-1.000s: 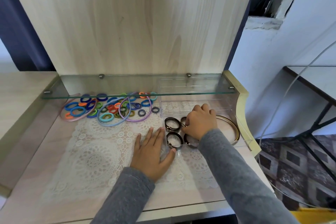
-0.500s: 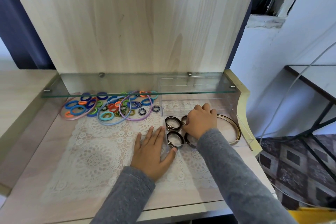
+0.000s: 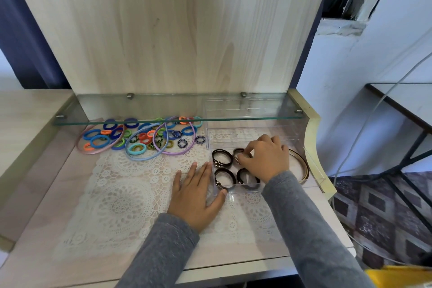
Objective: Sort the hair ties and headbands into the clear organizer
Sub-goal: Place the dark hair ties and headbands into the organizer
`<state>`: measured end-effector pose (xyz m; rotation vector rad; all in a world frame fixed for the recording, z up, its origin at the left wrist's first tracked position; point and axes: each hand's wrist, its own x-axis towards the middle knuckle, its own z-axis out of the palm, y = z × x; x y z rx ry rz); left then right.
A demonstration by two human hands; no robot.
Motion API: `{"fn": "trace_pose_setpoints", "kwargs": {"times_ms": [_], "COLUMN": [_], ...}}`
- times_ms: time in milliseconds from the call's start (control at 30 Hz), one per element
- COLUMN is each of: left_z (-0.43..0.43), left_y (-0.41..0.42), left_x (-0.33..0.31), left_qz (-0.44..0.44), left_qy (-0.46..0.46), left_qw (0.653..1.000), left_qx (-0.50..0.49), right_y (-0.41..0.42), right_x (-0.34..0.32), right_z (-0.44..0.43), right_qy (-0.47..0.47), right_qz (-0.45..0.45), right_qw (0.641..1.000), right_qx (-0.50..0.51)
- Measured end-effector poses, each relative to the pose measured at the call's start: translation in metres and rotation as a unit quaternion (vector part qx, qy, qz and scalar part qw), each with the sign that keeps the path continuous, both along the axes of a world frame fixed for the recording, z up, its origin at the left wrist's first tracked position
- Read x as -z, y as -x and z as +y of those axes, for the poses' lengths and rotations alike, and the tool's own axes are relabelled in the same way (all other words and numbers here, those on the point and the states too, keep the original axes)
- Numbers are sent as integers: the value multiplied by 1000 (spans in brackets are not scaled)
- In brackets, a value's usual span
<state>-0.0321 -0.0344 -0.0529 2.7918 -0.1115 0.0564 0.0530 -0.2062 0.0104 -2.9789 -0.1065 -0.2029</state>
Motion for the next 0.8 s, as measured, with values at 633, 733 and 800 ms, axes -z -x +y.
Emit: {"fn": "trace_pose_setpoints", "kwargs": {"times_ms": [633,733,800], "left_z": [-2,-3,-3], "left_y": [1,3,5], "left_x": [-2,-5,-7], "left_qz": [-24,-32,-38], "left_qy": [-46,-82,-90], "left_qw": [999,996,995], "left_qx": [-14,-22,-26], "right_y": [36,40,42], "right_x": [41,43,41], "right_z": [-104,-112,-118], "right_qy": [-113,-197,-268], "right_qz": [-113,-89,-58], "right_qw": [979,967,955], "right_qx": [123,131,112]}}
